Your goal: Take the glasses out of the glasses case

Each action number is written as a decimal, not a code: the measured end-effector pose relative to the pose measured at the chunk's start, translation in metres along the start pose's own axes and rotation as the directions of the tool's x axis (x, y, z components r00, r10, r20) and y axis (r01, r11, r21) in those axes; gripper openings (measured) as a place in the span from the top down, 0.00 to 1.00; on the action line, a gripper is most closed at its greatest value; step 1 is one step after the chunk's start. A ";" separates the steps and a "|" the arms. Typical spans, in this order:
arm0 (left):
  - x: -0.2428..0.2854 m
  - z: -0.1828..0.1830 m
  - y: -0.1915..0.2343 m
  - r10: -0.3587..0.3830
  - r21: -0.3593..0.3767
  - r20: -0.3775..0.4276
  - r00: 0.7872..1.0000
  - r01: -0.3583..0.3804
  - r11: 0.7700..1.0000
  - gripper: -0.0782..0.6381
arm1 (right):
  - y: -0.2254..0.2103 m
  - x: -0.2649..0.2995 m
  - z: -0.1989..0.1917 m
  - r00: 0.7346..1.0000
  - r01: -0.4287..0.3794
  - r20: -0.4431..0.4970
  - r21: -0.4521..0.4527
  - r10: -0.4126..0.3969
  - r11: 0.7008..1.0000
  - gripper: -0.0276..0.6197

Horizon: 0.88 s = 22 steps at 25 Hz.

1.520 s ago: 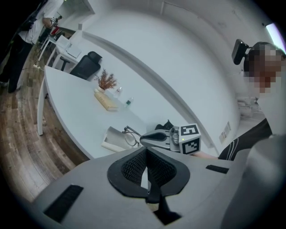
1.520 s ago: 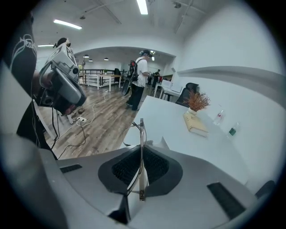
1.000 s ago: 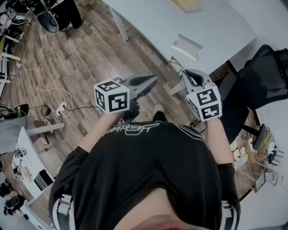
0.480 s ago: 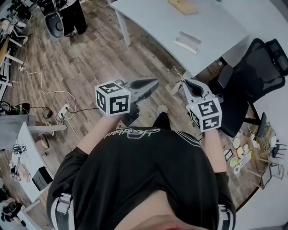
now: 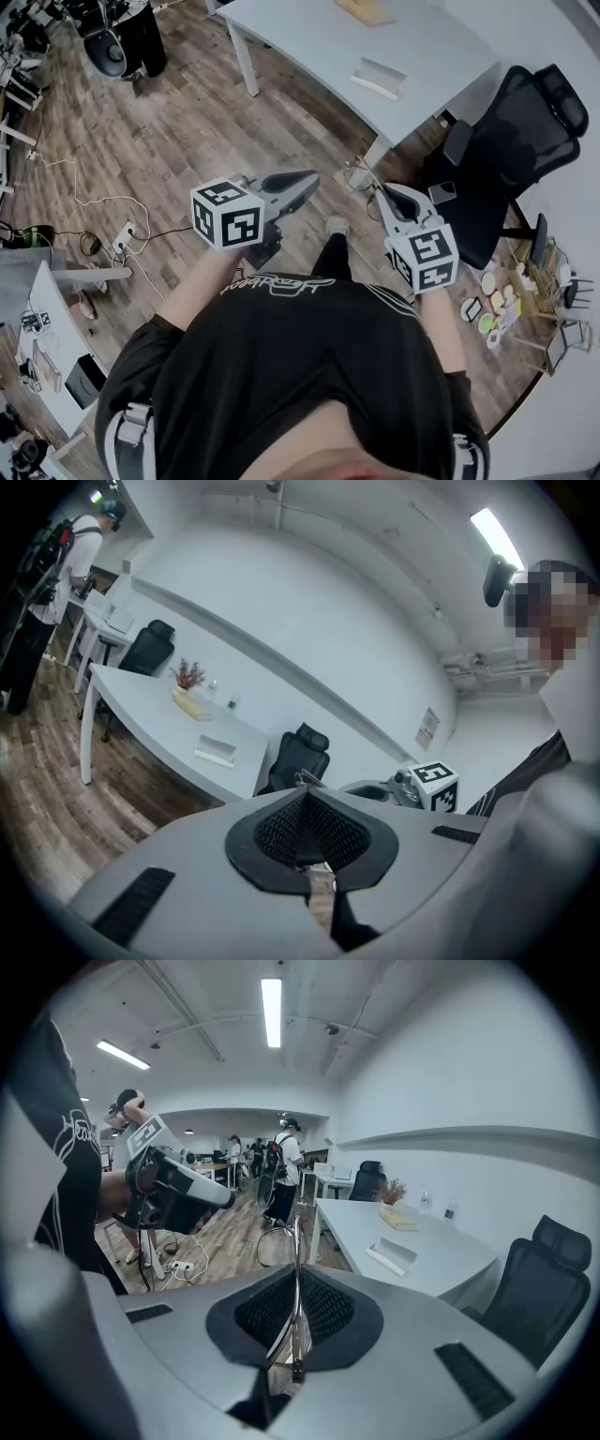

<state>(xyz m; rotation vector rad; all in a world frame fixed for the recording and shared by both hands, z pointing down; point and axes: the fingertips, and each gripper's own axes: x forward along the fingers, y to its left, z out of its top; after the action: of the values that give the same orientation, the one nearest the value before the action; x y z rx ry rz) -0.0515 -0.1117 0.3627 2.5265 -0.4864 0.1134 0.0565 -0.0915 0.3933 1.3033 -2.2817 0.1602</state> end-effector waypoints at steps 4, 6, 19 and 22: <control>-0.002 -0.008 -0.007 -0.013 -0.003 -0.006 1.000 0.013 1.000 0.88 | 0.006 -0.007 -0.004 1.000 0.011 -0.004 0.006 -0.011 1.000 0.92; -0.002 -0.011 -0.008 -0.017 -0.005 -0.008 1.000 0.017 1.000 0.88 | 0.008 -0.010 -0.007 1.000 0.014 -0.005 0.007 -0.014 1.000 0.92; 0.009 -0.018 -0.026 -0.038 0.011 -0.027 0.999 0.038 0.999 0.88 | 0.007 -0.026 -0.023 1.000 0.009 -0.012 0.026 -0.009 1.000 0.92; 0.009 -0.020 -0.028 -0.039 0.013 -0.033 0.999 0.039 0.999 0.88 | 0.009 -0.027 -0.020 1.000 0.010 0.003 0.024 -0.010 1.000 0.92</control>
<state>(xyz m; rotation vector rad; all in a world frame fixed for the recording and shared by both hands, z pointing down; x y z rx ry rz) -0.0327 -0.0818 0.3664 2.5424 -0.4242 0.1438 0.0677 -0.0593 0.3994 1.3275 -2.2817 0.1829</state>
